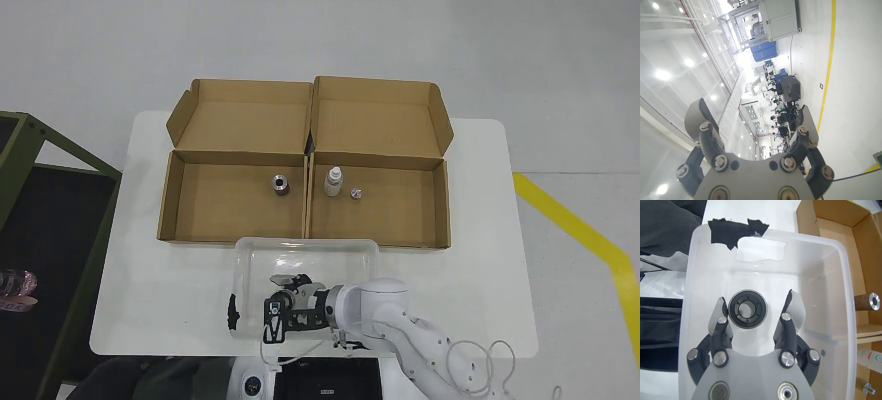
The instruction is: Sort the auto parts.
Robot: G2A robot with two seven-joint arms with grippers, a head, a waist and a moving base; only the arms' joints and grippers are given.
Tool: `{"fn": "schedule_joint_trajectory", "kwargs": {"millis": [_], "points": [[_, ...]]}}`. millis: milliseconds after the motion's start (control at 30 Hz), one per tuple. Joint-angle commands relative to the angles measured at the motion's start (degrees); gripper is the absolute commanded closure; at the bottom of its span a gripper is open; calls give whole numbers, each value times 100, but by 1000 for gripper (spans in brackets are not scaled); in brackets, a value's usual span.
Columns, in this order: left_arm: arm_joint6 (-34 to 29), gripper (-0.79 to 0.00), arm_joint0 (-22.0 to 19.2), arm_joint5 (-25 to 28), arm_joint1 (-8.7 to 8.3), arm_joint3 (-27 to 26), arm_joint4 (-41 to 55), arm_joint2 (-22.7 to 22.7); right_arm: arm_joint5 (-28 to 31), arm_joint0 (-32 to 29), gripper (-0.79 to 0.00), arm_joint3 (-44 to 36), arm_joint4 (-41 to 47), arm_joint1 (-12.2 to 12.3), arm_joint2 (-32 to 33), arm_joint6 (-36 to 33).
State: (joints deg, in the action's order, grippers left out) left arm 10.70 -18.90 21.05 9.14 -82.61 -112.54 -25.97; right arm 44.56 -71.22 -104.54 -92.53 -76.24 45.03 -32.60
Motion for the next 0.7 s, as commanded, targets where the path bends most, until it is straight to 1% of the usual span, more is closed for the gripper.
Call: {"fn": "schedule_joint_trajectory", "kwargs": {"millis": [0,167,267,300,333,433,500,533,567,600,633,667], "points": [[0,-785,0,0,0,0,0,0,-18,42,-536,76,15,-5,-24,-4],[0,-785,0,0,0,0,0,0,-57,164,-505,269,99,-23,-85,3],[0,-785,0,0,0,0,0,0,-55,233,-459,347,188,-32,-101,22],[0,-785,0,0,0,0,0,0,-50,248,-413,365,225,-34,-109,38],[0,-785,0,0,0,0,0,0,-46,265,-391,388,272,-36,-109,59],[0,-785,0,0,0,0,0,0,-69,327,-360,435,358,-47,-136,69],[0,-785,0,0,0,0,0,0,-79,381,-326,475,401,-62,-186,65],[0,-785,0,0,0,0,0,0,-68,410,-296,488,441,-71,-222,75],[0,-785,0,0,0,0,0,0,-74,443,-188,512,467,-80,-247,73],[0,-785,0,0,0,0,0,0,-86,474,-108,538,503,-90,-270,76],[0,-785,0,0,0,0,0,0,-94,507,0,557,551,-100,-289,87],[0,-785,0,0,0,0,0,0,-105,541,0,563,601,-109,-302,100]]}}
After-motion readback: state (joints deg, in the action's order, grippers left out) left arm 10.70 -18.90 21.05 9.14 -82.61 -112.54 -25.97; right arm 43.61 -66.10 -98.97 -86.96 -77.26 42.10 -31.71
